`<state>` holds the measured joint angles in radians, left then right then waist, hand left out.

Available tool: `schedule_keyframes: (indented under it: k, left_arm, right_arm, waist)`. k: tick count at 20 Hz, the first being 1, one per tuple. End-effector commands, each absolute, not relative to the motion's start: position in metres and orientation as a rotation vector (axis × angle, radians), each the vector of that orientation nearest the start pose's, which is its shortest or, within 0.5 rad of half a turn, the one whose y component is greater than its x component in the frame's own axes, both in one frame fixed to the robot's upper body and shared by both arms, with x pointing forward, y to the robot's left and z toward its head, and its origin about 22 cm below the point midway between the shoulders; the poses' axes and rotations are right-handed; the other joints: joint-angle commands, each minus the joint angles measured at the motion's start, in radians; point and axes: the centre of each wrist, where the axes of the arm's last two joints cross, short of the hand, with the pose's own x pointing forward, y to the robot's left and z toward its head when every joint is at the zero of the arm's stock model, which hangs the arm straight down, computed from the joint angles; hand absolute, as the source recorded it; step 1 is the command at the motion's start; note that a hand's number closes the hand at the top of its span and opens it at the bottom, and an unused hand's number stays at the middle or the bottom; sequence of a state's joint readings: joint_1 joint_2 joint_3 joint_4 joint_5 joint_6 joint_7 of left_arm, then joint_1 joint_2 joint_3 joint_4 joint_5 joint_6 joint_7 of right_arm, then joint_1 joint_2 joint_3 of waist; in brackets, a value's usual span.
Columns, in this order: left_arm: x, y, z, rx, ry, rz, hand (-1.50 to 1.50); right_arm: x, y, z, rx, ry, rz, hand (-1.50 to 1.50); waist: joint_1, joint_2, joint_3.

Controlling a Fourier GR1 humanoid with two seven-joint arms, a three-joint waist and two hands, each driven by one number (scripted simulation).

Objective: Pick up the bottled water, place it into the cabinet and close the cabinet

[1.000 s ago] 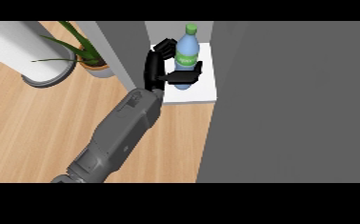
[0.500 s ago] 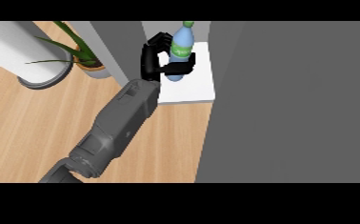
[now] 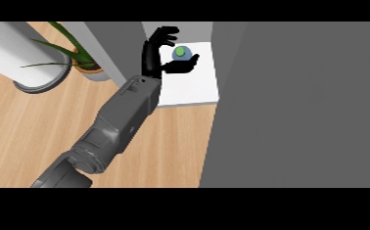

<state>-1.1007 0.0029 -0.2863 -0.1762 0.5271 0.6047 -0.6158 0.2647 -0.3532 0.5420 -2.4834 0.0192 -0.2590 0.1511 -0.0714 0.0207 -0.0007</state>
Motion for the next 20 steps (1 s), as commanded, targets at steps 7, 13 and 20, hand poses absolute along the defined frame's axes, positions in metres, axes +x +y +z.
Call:
schedule_keyframes:
  k: [7, 13, 20]
  left_arm:
    - [0.423, 0.097, 0.021, 0.352, -1.767, 0.021, -1.5]
    - [0.431, 0.103, 0.031, 0.292, -1.803, 0.008, -1.5]
    - [0.435, 0.087, 0.048, 0.166, -1.844, -0.015, -1.5]
  right_arm:
    - [0.096, -0.195, 0.172, 0.272, -1.975, 0.242, -1.5]
    - [0.101, -0.192, 0.155, 0.275, -1.993, 0.238, -1.5]
    - [0.095, -0.192, 0.154, 0.275, -1.975, 0.234, -1.5]
  waist:
    - [-0.03, 0.007, -0.001]
    - [-0.026, 0.013, 0.0]
    - [-0.018, 0.002, 0.0]
